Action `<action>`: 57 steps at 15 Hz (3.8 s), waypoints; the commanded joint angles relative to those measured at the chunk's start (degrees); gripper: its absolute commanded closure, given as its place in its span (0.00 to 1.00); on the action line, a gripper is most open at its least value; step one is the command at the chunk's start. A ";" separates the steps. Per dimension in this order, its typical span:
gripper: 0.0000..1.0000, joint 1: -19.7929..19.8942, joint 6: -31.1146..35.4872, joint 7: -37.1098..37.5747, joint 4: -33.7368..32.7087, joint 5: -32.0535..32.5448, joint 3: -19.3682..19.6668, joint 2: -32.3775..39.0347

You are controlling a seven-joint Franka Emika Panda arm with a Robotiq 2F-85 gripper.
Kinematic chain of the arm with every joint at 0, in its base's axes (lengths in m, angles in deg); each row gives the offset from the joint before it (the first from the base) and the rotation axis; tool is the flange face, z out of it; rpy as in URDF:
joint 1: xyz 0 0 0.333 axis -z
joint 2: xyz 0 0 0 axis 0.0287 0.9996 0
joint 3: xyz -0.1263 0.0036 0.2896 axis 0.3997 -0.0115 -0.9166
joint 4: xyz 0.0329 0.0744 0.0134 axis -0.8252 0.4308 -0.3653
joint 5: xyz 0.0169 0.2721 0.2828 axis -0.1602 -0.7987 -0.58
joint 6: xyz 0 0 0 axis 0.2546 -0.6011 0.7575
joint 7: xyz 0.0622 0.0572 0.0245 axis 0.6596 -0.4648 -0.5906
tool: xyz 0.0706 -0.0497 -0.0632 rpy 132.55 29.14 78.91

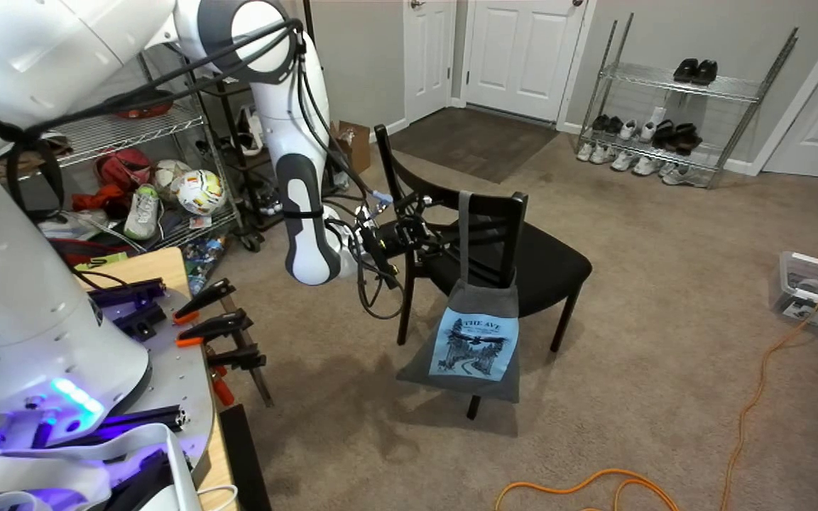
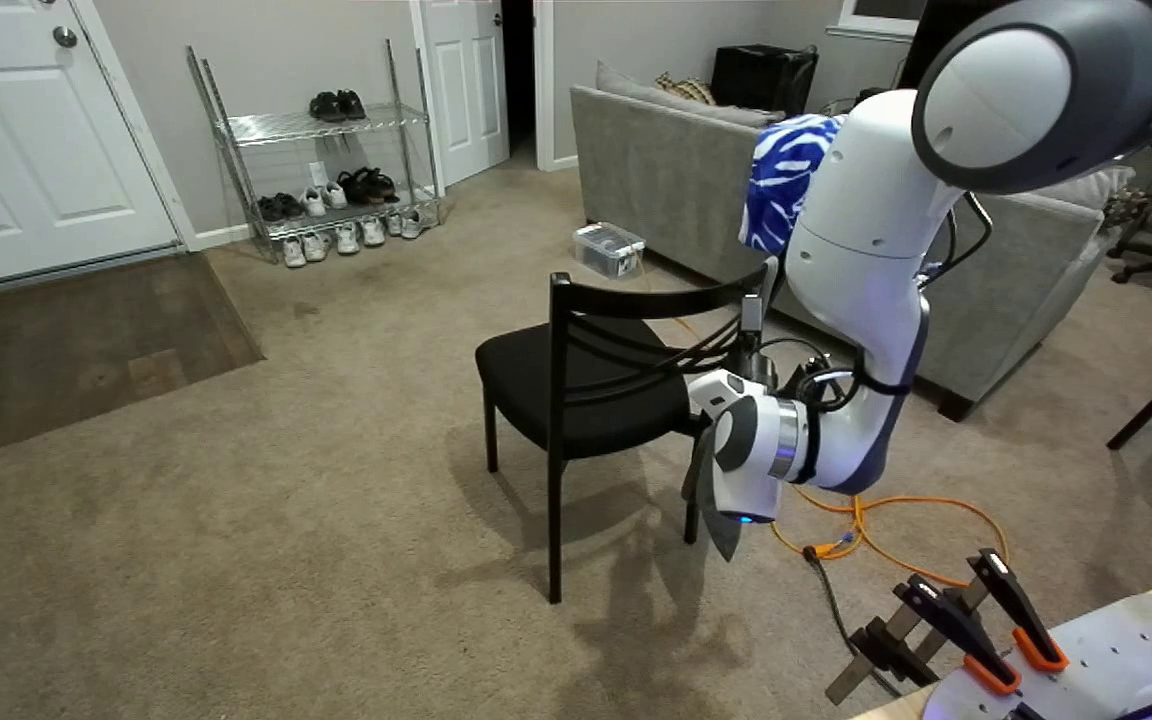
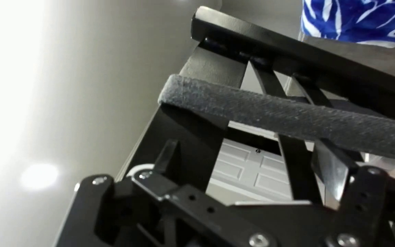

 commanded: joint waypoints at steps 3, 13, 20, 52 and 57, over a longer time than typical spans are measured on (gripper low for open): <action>0.00 1.27 -10.02 2.22 -0.99 2.90 -1.84 2.28; 0.00 6.49 -6.49 4.43 -10.34 -17.42 -12.35 2.28; 0.00 4.04 -7.44 8.65 -10.36 -16.53 -8.24 1.91; 0.00 0.64 -9.60 12.09 -9.70 -10.40 -5.36 3.21; 0.00 1.36 -8.47 12.03 -10.07 -10.49 -5.20 3.34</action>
